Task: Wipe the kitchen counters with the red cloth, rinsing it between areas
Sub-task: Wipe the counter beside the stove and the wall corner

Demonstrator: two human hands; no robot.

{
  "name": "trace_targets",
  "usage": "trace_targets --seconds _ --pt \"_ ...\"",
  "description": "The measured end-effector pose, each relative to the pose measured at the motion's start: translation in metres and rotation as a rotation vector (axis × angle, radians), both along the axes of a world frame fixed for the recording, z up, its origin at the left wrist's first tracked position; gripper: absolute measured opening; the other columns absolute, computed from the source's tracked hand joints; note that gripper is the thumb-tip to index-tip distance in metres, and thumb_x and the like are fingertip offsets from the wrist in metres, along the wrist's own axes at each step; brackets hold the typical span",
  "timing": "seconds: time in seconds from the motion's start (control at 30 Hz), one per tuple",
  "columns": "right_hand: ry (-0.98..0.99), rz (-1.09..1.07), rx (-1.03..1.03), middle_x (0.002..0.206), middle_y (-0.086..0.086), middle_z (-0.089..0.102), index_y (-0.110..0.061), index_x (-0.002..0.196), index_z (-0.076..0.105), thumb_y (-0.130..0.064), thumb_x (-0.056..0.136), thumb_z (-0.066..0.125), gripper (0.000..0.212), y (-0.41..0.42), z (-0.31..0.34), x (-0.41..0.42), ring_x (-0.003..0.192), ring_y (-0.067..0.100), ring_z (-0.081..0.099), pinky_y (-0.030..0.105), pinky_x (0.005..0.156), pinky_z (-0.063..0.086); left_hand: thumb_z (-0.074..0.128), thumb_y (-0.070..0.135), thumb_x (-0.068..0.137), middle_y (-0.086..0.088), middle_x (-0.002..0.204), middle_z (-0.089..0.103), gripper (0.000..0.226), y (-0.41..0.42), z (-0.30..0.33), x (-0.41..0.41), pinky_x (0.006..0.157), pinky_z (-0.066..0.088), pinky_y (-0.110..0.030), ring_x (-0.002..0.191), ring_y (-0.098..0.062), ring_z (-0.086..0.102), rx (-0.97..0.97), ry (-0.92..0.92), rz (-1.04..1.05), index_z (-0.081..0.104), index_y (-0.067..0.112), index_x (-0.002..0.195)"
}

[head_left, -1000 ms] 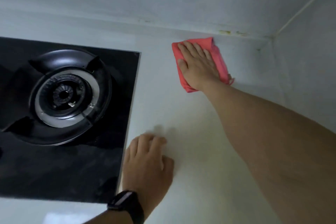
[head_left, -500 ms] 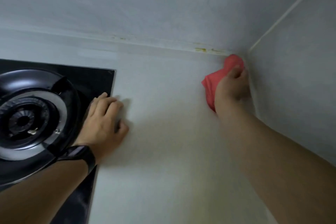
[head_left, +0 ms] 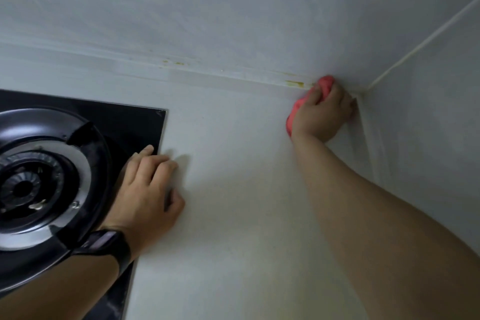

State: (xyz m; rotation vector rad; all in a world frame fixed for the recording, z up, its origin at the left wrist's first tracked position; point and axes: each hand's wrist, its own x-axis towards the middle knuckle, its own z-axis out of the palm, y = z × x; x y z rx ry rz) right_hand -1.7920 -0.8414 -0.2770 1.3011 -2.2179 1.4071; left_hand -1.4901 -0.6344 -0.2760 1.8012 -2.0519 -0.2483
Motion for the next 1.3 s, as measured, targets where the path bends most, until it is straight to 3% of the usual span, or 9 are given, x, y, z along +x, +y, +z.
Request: trace_targets --seconds 0.17,0.27,0.4,0.47,0.6,0.7,0.83,1.03,1.3 --pt "0.177 0.259 0.009 0.1 0.014 0.068 -0.012 0.104 0.073 -0.026 0.087 0.071 0.022 0.008 -0.002 0.075 0.098 0.036 0.061 0.045 0.092 0.045 0.044 0.028 0.083 -0.022 0.122 0.06 0.05 0.0 -0.002 0.0 0.111 0.04 -0.062 0.136 -0.049 0.044 -0.022 -0.002 0.003 0.067 -0.004 0.114" --pt "0.102 0.332 0.001 0.1 0.012 0.067 -0.01 0.102 0.071 -0.021 0.085 0.077 0.021 0.009 -0.001 0.115 0.101 0.033 0.056 0.042 0.095 0.042 0.044 0.028 0.082 -0.022 0.121 0.061 0.05 0.0 -0.003 0.0 0.111 0.04 -0.062 0.134 -0.05 0.045 -0.029 -0.012 0.004 0.067 -0.004 0.113" --pt "0.247 0.505 0.012 0.108 0.015 0.066 -0.008 0.109 0.071 -0.03 0.093 0.06 0.029 0.012 -0.005 0.072 0.103 0.034 0.058 0.041 0.096 0.044 0.044 0.03 0.082 -0.022 0.121 0.06 0.05 0.0 -0.002 0.0 0.111 0.039 -0.062 0.135 -0.05 0.045 -0.031 -0.012 0.003 0.066 -0.003 0.112" --pt "0.266 0.433 0.017 0.111 0.019 0.064 -0.005 0.112 0.07 -0.029 0.093 0.06 0.032 0.008 -0.008 0.027 0.104 0.037 0.061 0.04 0.097 0.041 0.044 0.031 0.082 -0.023 0.121 0.06 0.051 0.0 -0.001 0.0 0.112 0.039 -0.061 0.136 -0.05 0.044 -0.03 -0.021 0.008 0.067 -0.003 0.112" --pt "0.077 0.027 0.056 0.119 0.029 0.059 0.002 0.12 0.064 -0.029 0.091 0.067 0.043 0.008 -0.009 -0.029 0.109 0.049 0.058 0.041 0.1 0.035 0.044 0.031 0.083 -0.023 0.121 0.06 0.051 0.0 -0.001 -0.002 0.112 0.039 -0.061 0.136 -0.049 0.043 -0.034 -0.024 0.01 0.067 -0.004 0.113" --pt "0.082 0.028 0.13 0.13 0.027 0.055 0.002 0.131 0.058 -0.032 0.091 0.068 0.054 0.017 -0.009 -0.022 0.12 0.046 0.054 0.04 0.106 0.034 0.044 0.031 0.082 -0.023 0.121 0.06 0.051 0.0 -0.001 -0.002 0.111 0.039 -0.062 0.136 -0.049 0.044 -0.039 -0.024 0.014 0.067 -0.003 0.113" --pt "-0.121 0.051 0.079 0.14 0.026 0.053 0.004 0.139 0.055 -0.022 0.094 0.06 0.052 0.014 -0.004 0.008 0.133 0.043 0.051 0.042 0.113 0.037 0.044 0.029 0.081 -0.022 0.12 0.06 0.049 0.0 0.0 -0.001 0.112 0.039 -0.06 0.134 -0.05 0.045 -0.041 -0.025 0.014 0.066 -0.002 0.113" --pt "0.216 0.465 0.033 0.122 0.01 0.071 -0.008 0.121 0.073 -0.017 0.087 0.061 0.037 0.023 -0.003 0.089 0.117 0.032 0.06 0.035 0.108 0.04 0.046 0.026 0.079 -0.019 0.119 0.058 0.046 -0.001 0.001 0.0 0.11 0.04 -0.063 0.133 -0.049 0.045 -0.036 -0.025 0.002 0.064 0.0 0.113" --pt "0.411 0.794 -0.035 0.111 0.009 0.073 -0.006 0.114 0.075 -0.007 0.075 0.066 0.04 0.013 0.003 0.156 0.104 0.03 0.062 0.035 0.097 0.046 0.05 0.021 0.076 -0.017 0.119 0.059 0.041 0.0 -0.001 0.0 0.11 0.04 -0.063 0.135 -0.045 0.043 -0.048 -0.013 -0.006 0.065 0.002 0.11"
